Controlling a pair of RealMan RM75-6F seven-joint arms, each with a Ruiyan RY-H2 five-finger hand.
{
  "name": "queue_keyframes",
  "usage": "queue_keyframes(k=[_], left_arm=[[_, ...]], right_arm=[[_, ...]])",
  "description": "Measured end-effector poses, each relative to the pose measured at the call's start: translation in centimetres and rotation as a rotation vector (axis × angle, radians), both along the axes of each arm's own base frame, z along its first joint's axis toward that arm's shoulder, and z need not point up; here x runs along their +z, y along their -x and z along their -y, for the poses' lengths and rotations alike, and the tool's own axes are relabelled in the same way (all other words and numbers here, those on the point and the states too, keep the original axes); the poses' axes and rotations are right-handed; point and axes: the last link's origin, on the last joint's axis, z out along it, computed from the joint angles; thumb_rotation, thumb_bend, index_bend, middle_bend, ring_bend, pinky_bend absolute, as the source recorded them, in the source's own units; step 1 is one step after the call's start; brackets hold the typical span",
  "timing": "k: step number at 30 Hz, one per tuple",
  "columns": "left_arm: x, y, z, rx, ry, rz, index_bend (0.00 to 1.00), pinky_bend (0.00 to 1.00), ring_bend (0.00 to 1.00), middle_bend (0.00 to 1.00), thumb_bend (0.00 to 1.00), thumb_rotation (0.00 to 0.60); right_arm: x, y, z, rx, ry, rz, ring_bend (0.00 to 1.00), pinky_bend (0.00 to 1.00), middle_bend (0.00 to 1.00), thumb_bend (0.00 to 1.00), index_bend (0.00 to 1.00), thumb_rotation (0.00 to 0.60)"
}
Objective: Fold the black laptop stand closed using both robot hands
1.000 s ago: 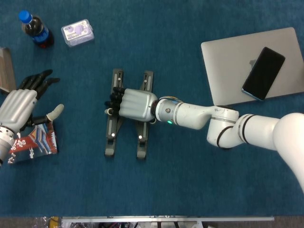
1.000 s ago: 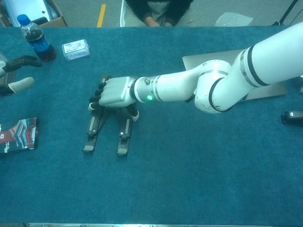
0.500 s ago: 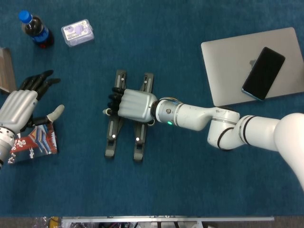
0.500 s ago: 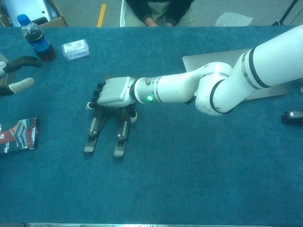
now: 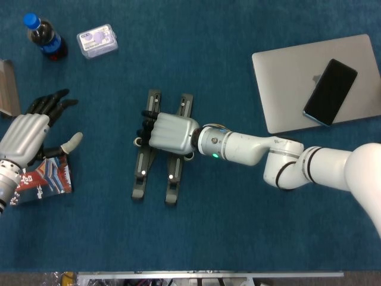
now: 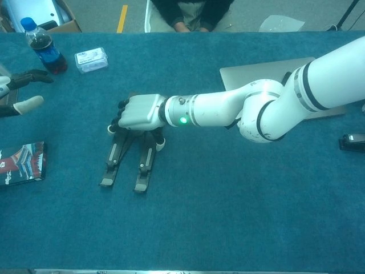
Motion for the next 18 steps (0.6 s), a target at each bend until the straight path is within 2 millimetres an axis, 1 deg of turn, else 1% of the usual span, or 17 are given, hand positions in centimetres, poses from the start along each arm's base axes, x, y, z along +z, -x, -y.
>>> queue_keyframes(k=[13,18], left_arm=[[-0.35,-0.12,-0.06,-0.002,0.008,0.0,0.09,0.0,0.0,0.0,0.28,0.121],[-0.44,-0.22,-0.05,-0.004,0.01,0.002,0.09,0.0,0.0,0.0,0.28,0.119]], right_arm=[[0.54,0.5,0.08,-0.005,-0.005,0.032,0.28,0.0,0.55,0.12,0.22,0.6],[0.8,0.66,0.04,-0.009,-0.008,0.05,0.32,0.02,0.6,0.15,0.25,0.6]])
